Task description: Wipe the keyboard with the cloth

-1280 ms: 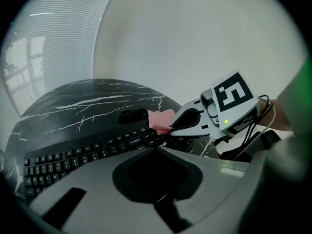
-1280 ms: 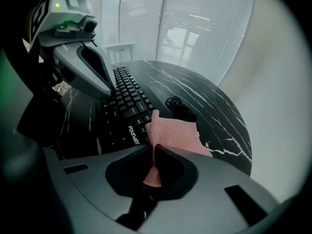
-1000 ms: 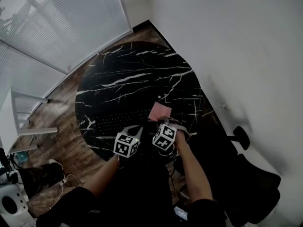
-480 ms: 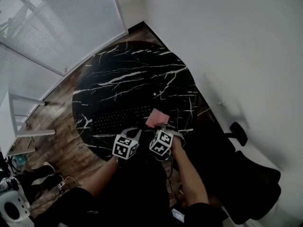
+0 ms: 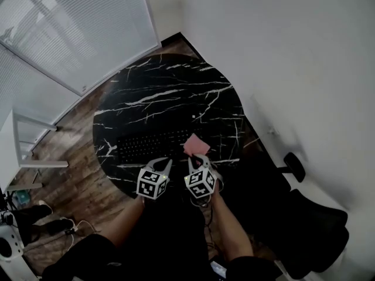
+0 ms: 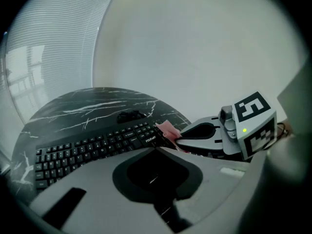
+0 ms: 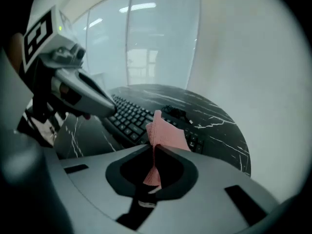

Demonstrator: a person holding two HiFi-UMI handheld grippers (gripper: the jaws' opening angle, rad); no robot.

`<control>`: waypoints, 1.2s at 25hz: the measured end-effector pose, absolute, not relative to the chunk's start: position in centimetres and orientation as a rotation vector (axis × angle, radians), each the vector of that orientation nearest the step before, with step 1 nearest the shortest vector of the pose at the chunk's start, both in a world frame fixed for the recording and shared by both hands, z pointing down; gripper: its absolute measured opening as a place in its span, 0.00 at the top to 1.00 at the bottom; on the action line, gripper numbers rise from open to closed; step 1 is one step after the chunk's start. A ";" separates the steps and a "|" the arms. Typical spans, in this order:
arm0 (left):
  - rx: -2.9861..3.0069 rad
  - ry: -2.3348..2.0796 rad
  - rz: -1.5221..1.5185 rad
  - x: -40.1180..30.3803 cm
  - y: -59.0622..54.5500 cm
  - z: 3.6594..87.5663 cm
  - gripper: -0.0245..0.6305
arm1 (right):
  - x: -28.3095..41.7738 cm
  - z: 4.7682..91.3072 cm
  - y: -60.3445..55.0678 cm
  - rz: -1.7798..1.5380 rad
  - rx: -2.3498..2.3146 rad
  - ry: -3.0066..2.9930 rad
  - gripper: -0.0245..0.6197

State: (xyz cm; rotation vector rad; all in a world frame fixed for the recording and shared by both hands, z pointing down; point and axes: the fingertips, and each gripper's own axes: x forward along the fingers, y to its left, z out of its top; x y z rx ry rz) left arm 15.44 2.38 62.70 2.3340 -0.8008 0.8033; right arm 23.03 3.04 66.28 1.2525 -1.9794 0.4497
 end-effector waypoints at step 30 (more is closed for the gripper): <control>2.684 -1.312 0.190 -2.9 8.3 38.5 0.97 | 12.5 35.5 12.6 0.011 1.969 -2.214 0.95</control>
